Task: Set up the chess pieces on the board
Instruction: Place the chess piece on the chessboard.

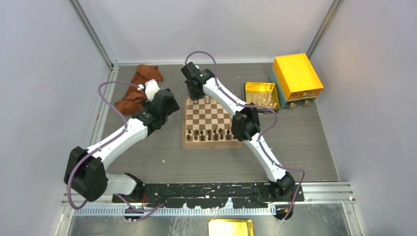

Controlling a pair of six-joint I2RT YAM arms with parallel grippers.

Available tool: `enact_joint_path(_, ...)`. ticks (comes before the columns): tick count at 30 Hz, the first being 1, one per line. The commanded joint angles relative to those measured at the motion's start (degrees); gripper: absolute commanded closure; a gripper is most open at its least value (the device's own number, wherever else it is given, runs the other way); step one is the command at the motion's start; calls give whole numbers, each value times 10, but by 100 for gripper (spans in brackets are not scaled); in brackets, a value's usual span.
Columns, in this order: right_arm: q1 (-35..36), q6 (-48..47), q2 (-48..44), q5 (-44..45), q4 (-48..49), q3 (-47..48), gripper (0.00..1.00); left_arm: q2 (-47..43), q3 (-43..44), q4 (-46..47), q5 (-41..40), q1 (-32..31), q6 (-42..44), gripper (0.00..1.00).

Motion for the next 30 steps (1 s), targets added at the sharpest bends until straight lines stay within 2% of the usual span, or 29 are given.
enact_joint_path(1,-1,11,-6,-2,17,4,90,0,0,31,-8,4,-6,20)
enact_joint_path(16,-2,20,-10,-1,17,-2,75,1,2,28,-2,4,-6,20)
enact_joint_path(30,-2,22,-16,3,19,-1,74,8,9,27,3,4,-5,20)
